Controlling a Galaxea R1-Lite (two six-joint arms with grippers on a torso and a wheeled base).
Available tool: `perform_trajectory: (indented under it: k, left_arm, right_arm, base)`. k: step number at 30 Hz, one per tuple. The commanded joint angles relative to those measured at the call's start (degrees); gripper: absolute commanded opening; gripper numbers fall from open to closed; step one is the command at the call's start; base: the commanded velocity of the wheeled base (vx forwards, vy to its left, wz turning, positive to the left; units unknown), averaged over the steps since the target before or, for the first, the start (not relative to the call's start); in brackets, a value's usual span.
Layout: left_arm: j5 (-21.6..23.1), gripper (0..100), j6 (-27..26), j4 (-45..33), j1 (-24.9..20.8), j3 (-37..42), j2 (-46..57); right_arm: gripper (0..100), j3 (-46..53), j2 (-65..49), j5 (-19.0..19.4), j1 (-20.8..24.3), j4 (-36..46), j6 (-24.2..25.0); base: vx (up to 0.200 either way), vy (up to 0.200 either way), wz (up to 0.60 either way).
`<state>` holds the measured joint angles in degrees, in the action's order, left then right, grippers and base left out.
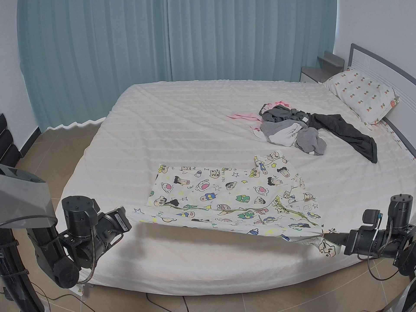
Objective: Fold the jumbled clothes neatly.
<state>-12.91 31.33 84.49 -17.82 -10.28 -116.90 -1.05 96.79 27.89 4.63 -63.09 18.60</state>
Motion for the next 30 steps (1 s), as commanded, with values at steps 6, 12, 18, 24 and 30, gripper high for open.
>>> perform_trajectory:
  k: [6, 12, 18, 24, 30]
  left_arm:
    - [2.01, 0, -0.3, 0.06, -1.86, 5.62, 0.0]
    - [2.1, 0, -0.13, 0.06, -3.97, 7.99, -0.17]
    - [1.92, 0, 0.05, -0.03, -5.56, 10.28, -0.17]
    - [1.75, 0, -0.04, -0.65, -5.64, 10.28, -0.88]
    - [1.92, 0, -0.13, -4.34, -5.73, 10.28, -1.32]
  right_arm:
    - [0, 1.05, -2.05, -0.03, -0.24, 7.19, -3.13]
    - [0, 1.05, -1.87, -0.12, -0.5, 12.02, -5.16]
    - [0, 1.05, -1.87, -0.91, -1.12, 16.24, -7.62]
    - [0, 1.05, -2.22, -1.88, -1.29, 19.49, -9.46]
    - [0, 1.05, -2.57, -1.96, -1.29, 20.81, -10.34]
  base:
    - [0.0, 0.0, 0.0]
    - [0.0, 0.0, 0.0]
    - [0.0, 0.0, 0.0]
    - [0.0, 0.0, 0.0]
    - [0.0, 0.0, 0.0]
